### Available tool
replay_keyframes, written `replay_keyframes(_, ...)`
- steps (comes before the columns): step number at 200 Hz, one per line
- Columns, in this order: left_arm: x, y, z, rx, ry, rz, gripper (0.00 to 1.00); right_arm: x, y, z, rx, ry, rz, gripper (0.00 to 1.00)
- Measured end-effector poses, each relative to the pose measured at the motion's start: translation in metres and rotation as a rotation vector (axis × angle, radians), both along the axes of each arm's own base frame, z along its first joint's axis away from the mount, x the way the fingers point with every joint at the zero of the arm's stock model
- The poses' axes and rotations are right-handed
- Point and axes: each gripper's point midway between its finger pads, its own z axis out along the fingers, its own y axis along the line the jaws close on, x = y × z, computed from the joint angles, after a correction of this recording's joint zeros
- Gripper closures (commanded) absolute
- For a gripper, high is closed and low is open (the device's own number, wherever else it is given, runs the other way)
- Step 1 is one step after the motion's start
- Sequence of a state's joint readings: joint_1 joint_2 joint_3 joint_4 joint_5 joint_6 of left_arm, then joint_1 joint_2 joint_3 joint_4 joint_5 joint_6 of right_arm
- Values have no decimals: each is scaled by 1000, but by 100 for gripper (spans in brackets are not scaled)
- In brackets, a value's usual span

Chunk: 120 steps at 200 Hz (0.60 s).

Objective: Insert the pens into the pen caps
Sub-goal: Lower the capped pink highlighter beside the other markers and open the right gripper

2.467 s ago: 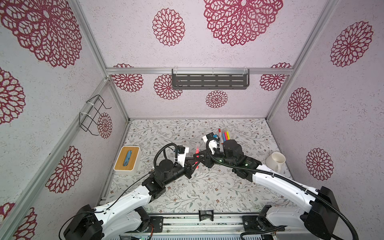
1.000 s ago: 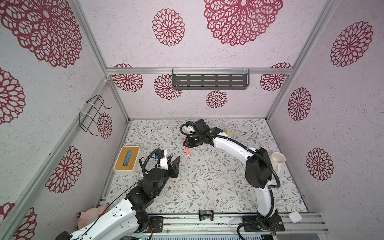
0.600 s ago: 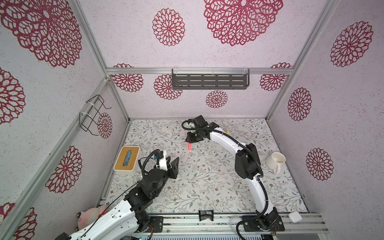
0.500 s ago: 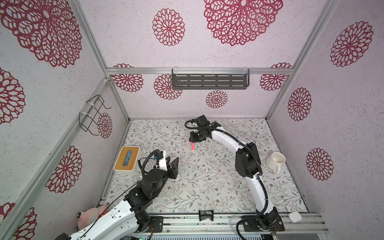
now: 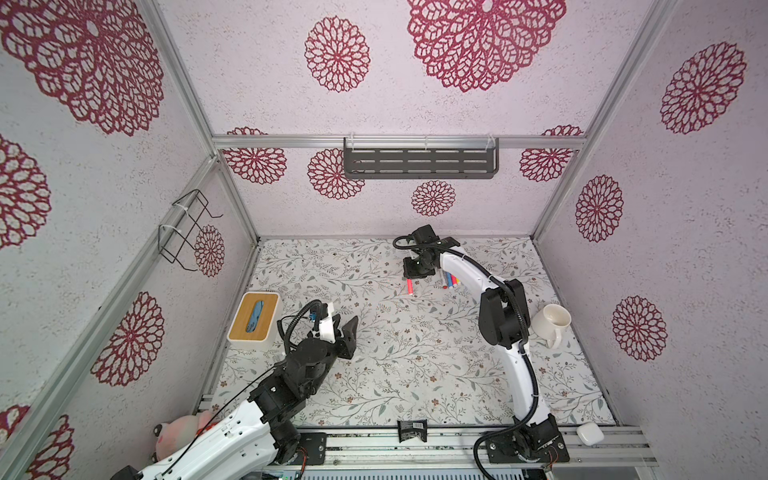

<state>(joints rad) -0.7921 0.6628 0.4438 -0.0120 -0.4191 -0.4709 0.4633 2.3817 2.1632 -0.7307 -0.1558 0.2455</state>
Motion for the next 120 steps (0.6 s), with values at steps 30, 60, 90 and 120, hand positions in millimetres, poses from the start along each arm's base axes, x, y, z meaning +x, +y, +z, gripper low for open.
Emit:
replay_keyframes(30,0,-12,-7,13,22,-60,46,9,-27,-10,-41,13,-39,100)
replay_keyframes(60,1,-25,-16,18,49,-123,46,15,-46,-15,-78,17,-70,100)
replay_keyframes(90,0,-35,-22,18,68,-168,46,20,-58,-17,-99,11,-87,100)
replay_keyframes(120,0,-41,-25,20,78,-195,46,28,-66,-19,-107,8,-98,97)
